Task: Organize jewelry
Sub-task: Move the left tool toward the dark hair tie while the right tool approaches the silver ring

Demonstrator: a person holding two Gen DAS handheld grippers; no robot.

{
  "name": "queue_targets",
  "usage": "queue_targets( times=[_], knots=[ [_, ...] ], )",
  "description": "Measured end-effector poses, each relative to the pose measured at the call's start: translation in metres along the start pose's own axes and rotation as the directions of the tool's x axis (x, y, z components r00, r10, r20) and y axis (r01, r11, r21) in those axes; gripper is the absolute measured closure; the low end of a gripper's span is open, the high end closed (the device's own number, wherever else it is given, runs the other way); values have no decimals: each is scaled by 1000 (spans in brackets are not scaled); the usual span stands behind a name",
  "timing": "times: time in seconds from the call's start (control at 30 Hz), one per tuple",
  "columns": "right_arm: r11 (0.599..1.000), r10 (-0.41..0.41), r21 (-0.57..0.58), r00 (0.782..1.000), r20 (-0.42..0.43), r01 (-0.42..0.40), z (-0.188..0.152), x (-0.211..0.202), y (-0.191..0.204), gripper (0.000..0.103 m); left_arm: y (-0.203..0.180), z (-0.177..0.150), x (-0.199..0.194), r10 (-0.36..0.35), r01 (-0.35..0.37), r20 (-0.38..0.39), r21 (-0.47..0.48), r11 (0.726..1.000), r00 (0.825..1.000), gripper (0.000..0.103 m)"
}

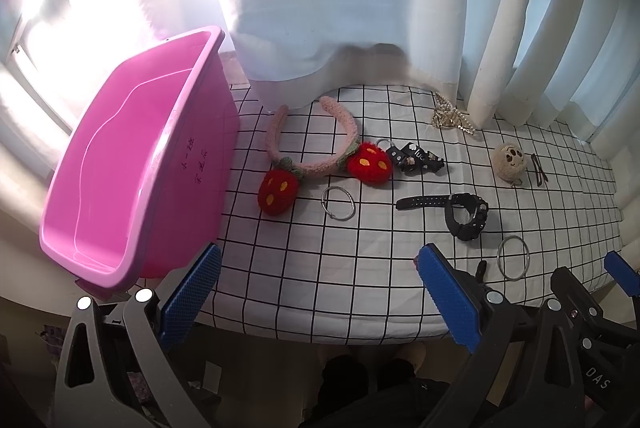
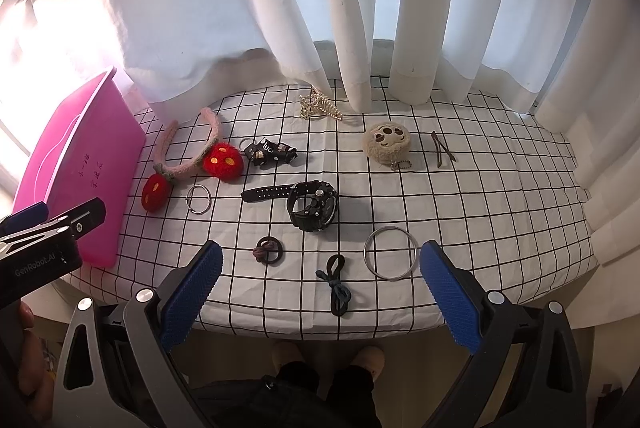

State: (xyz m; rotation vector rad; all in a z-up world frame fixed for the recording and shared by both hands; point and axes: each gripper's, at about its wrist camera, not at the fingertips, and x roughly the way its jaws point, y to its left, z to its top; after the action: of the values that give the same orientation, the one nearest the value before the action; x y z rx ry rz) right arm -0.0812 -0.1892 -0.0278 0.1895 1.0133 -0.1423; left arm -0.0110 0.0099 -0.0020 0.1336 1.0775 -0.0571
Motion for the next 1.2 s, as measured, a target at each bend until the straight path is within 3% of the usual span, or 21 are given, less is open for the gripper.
queue_targets(
  times=[0.23, 0.47, 0.67, 0.93, 1.13, 1.2],
  knots=[
    [999, 32, 30, 999, -5, -32, -10, 11, -12, 9, 5, -7, 16, 2, -2, -20, -14, 1000, 1000, 6],
    [991, 117, 68, 993, -22, -115, -39, 33, -29, 9, 11, -32, 57, -16, 14, -103, -22, 1000, 995, 6],
    [989, 99, 114, 995, -15, -96, -65, 51, -53, 9, 2, -54, 90, -47, 48, -138, 3, 999, 989, 6],
    [994, -13, 106, 999, -40, 18, -83, 86, -91, 9, -42, -71, 109, -106, 115, -79, 110, 987, 991, 6],
    [998, 41, 47, 998, -43, -39, -78, 117, -107, 9, -71, -77, 129, -113, 119, -70, 82, 989, 991, 6],
    [997, 71, 20, 996, -58, -70, -75, 129, -108, 9, -80, -77, 135, -84, 88, -54, 71, 994, 995, 6]
  ],
)
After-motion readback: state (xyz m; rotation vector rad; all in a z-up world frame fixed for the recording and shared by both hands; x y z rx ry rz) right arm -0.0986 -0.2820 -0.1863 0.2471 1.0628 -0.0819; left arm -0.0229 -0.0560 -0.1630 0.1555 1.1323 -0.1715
